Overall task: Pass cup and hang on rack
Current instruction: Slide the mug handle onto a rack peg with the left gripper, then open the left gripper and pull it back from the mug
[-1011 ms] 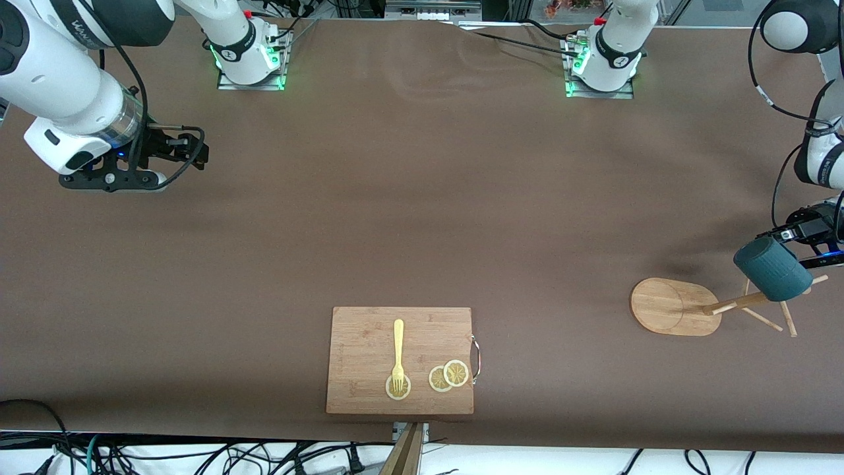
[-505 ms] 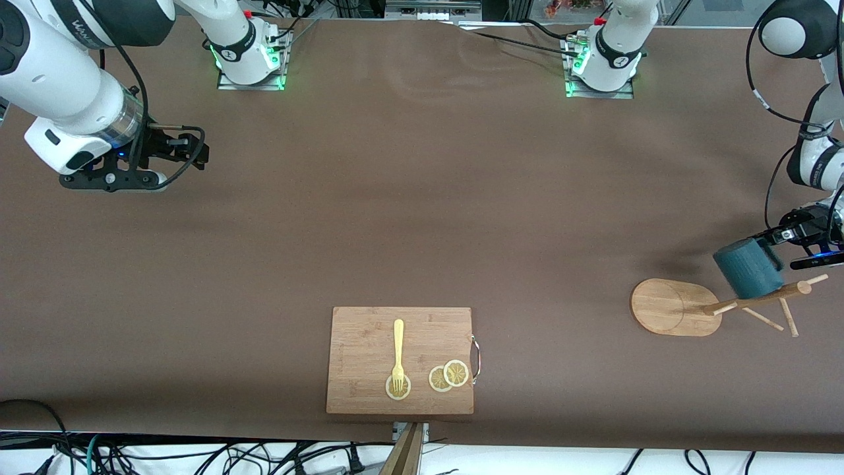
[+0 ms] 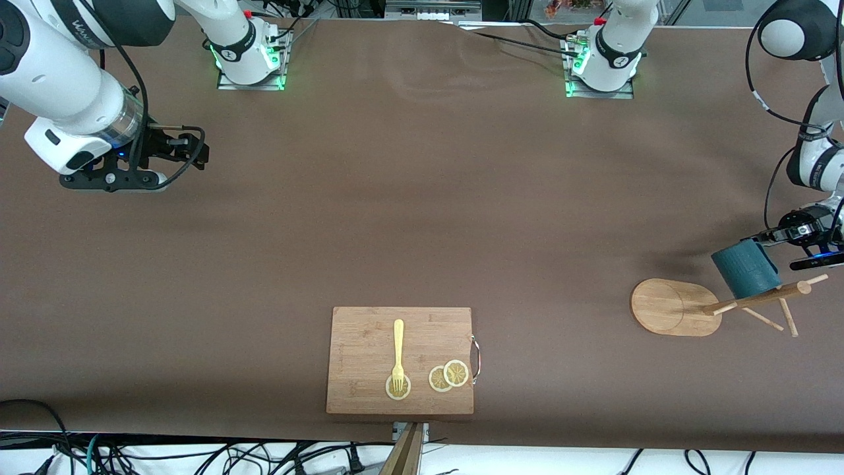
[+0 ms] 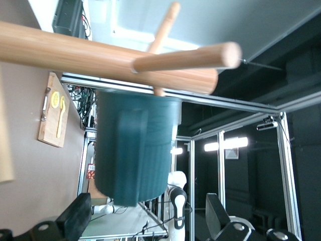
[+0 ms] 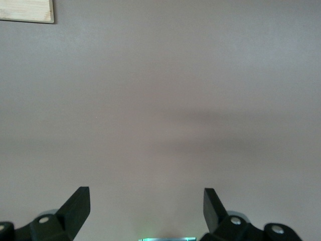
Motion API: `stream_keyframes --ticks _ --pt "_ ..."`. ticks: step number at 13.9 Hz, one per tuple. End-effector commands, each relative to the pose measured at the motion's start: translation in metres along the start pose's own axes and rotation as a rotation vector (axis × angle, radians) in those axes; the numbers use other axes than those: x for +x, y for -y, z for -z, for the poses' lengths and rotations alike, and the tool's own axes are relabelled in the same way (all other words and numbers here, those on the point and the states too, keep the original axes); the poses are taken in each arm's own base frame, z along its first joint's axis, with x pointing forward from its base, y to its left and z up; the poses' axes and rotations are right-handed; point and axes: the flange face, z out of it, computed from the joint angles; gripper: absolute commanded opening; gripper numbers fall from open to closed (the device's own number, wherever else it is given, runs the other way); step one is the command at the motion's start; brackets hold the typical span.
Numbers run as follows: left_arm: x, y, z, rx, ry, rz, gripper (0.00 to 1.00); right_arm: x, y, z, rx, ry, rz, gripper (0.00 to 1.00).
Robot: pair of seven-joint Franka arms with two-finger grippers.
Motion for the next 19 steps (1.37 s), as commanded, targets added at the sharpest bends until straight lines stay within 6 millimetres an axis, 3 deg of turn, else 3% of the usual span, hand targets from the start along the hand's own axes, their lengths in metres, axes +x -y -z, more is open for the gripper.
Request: stream_keyframes --ticks 1,8,14,16,19 --pt "0.004 -0.023 0.001 0.032 0.071 -0.036 1.0 -0.003 0.002 0.004 -0.014 -0.014 -0.009 1.0" --pt "-0.006 -0.02 0.012 0.066 0.101 -0.014 1.0 -0.003 0.002 0.004 -0.014 -0.014 -0.009 1.0" --pt "-0.02 -0.004 0.023 0.124 0.155 -0.093 1.0 -0.003 0.002 0.004 -0.014 -0.014 -0.009 1.0" --pt "-0.024 -0.013 0.04 0.183 0.185 -0.117 1.0 -0.004 0.001 0.006 -0.014 -0.015 -0.011 1.0" --pt "-0.014 -0.049 0.046 0.281 0.236 -0.157 1.0 -0.004 0.001 0.007 -0.013 -0.016 -0.01 1.0"
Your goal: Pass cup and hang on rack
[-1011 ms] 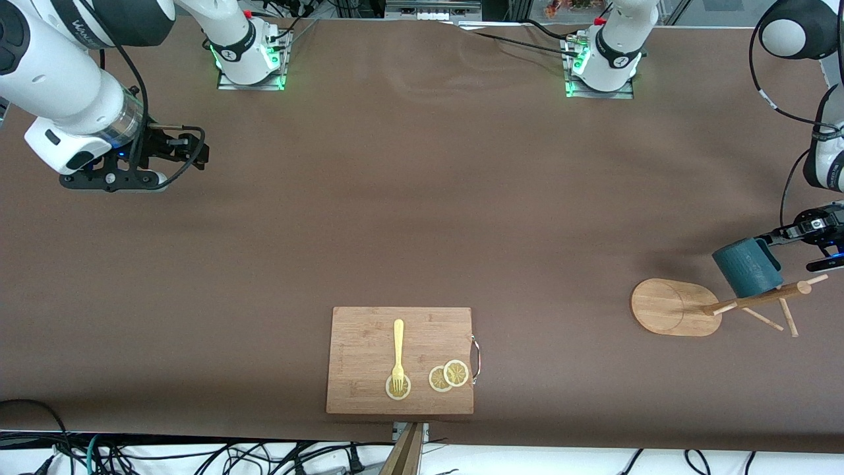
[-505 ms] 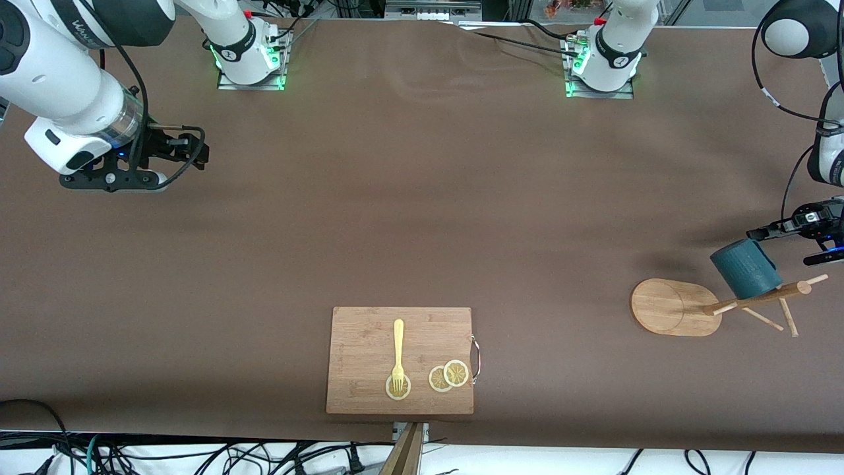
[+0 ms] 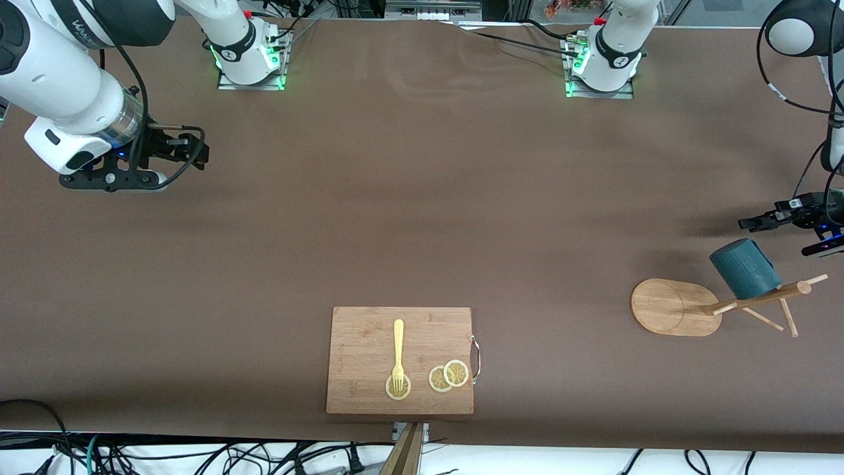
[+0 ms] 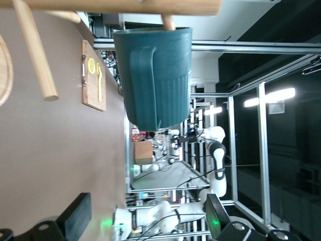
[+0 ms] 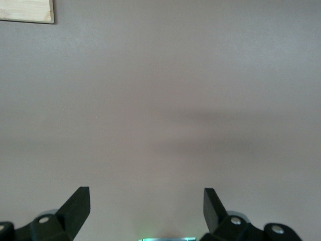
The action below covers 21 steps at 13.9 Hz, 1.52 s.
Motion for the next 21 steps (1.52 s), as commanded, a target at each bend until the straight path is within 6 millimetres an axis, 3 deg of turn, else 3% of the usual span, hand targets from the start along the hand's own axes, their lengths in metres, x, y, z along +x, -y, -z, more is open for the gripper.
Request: stream_keyframes --ticks 1,4,7,9,11,14,16,19,21 --pt "0.017 -0.045 0.014 0.144 0.105 -0.05 1.0 -0.004 0.0 0.007 -0.013 -0.016 -0.011 1.0" --pt "0.026 -0.11 0.021 0.327 0.194 -0.013 1.0 -0.005 0.0 0.009 -0.011 -0.017 -0.012 1.0" --pt "0.038 -0.175 0.007 0.571 0.324 -0.012 1.0 -0.005 0.0 0.01 -0.011 -0.02 -0.012 1.0" --pt "0.056 -0.219 -0.036 0.739 0.43 -0.035 1.0 -0.006 0.0 0.011 -0.01 -0.021 -0.014 1.0" --pt "0.069 -0.261 -0.095 0.904 0.516 -0.024 1.0 -0.006 -0.001 0.012 -0.002 -0.028 -0.015 1.0" --pt "0.08 -0.306 -0.177 1.099 0.559 -0.007 1.0 -0.009 -0.006 0.018 0.017 -0.036 -0.026 1.0" --pt "0.082 -0.336 -0.238 1.244 0.571 -0.029 1.0 -0.017 -0.022 0.032 0.089 -0.042 -0.058 1.0" --pt "0.083 -0.374 -0.3 1.452 0.579 -0.157 1.0 -0.032 -0.045 0.047 0.152 -0.037 -0.077 1.0" --pt "0.079 -0.405 -0.325 1.569 0.534 -0.277 1.0 -0.032 -0.053 0.047 0.156 -0.038 -0.087 1.0"
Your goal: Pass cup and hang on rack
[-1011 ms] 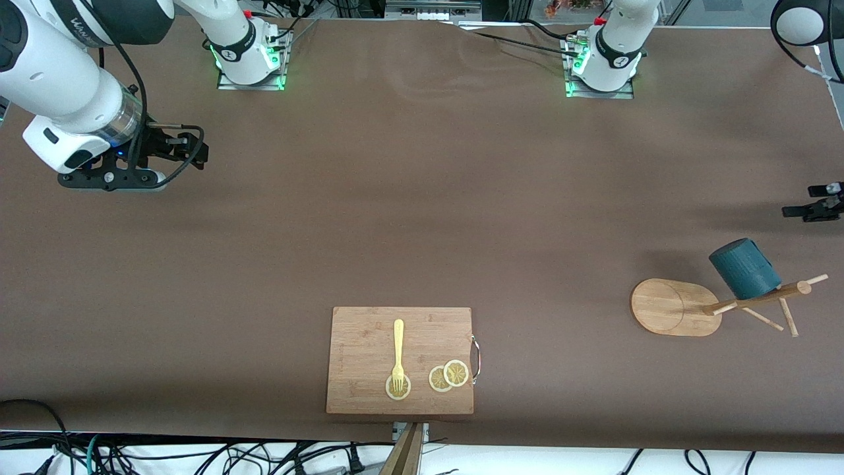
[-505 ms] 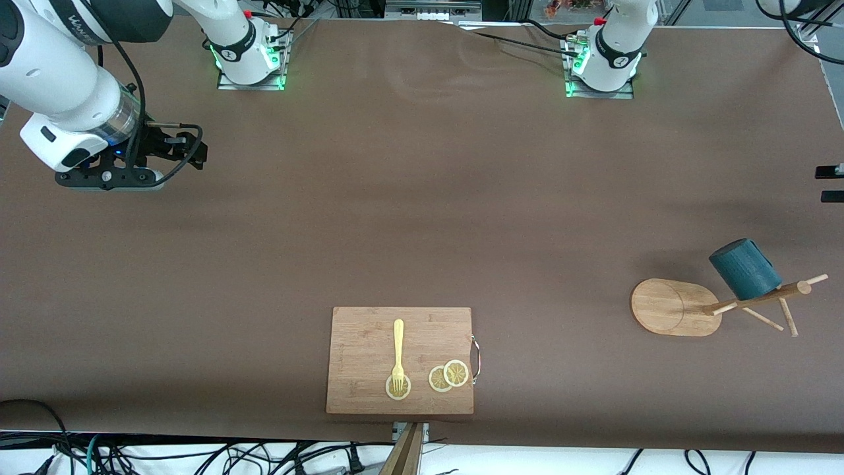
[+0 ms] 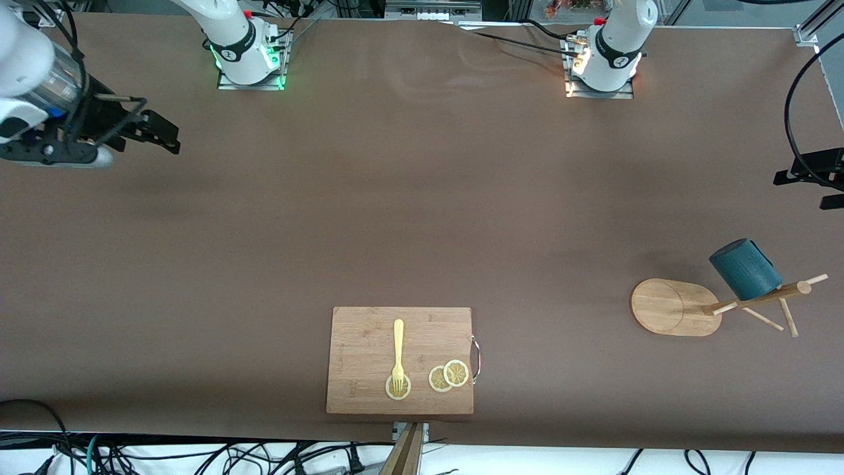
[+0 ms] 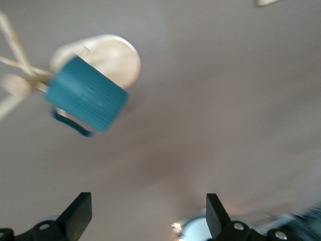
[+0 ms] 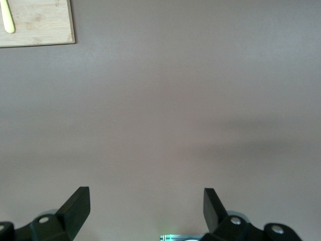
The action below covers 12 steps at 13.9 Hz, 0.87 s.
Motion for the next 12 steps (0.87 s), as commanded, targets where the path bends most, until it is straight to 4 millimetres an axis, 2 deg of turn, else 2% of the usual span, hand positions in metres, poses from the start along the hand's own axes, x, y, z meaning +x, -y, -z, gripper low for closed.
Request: stream_keyframes --ticks 1,3,6,12 --pt "-0.008 -0.034 0.028 0.123 -0.07 -0.029 1.0 -0.003 -0.009 0.003 0.024 0.002 -0.003 1.0" --pt "-0.012 -0.057 0.017 0.099 -0.064 0.012 1.0 -0.001 -0.007 0.003 0.047 0.0 0.002 1.0" --pt "-0.012 -0.121 0.018 0.134 -0.066 0.249 1.0 0.002 -0.006 -0.002 0.042 0.008 0.004 1.0" --pt "-0.013 -0.129 0.012 0.13 -0.055 0.258 1.0 0.007 -0.004 -0.007 0.041 0.001 0.005 1.0"
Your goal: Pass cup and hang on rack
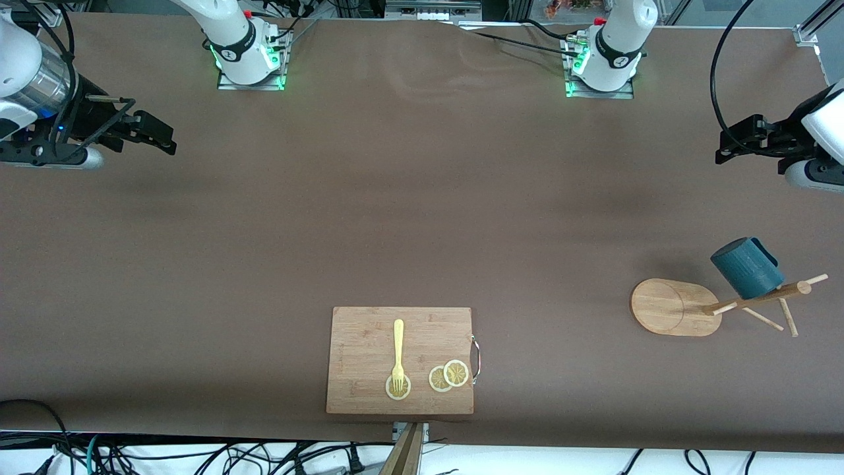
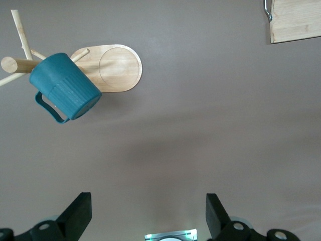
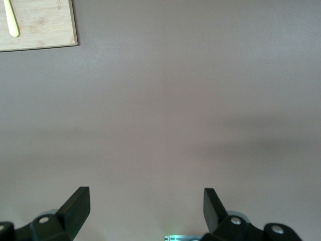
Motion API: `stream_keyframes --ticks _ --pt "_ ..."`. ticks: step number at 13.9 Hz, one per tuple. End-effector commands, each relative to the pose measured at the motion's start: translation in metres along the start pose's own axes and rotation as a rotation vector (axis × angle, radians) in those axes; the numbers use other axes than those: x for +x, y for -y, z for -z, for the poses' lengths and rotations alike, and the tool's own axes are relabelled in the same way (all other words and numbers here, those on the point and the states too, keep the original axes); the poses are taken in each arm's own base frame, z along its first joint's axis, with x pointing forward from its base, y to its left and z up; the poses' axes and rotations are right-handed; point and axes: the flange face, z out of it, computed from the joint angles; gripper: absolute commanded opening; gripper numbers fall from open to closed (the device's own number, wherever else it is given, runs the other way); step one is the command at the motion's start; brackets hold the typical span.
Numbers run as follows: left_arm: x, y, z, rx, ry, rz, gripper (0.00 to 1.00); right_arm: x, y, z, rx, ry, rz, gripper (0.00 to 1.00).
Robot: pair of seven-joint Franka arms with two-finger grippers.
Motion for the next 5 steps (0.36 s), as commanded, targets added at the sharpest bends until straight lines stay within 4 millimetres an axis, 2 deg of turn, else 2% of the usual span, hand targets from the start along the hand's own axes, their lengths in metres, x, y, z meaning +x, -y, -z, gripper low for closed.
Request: stream_keyframes --ticks 1,5 --pt "-0.0071 0.0021 0.0001 0.025 -0.01 0.014 1.0 -0.001 -0.0001 0.0 0.016 -0.003 0.013 1.0" --pt "-0.0026 0.0031 -0.0047 0.027 0.001 0.015 1.0 -0.0007 0.0007 -0.0002 0.014 -0.003 0.014 1.0"
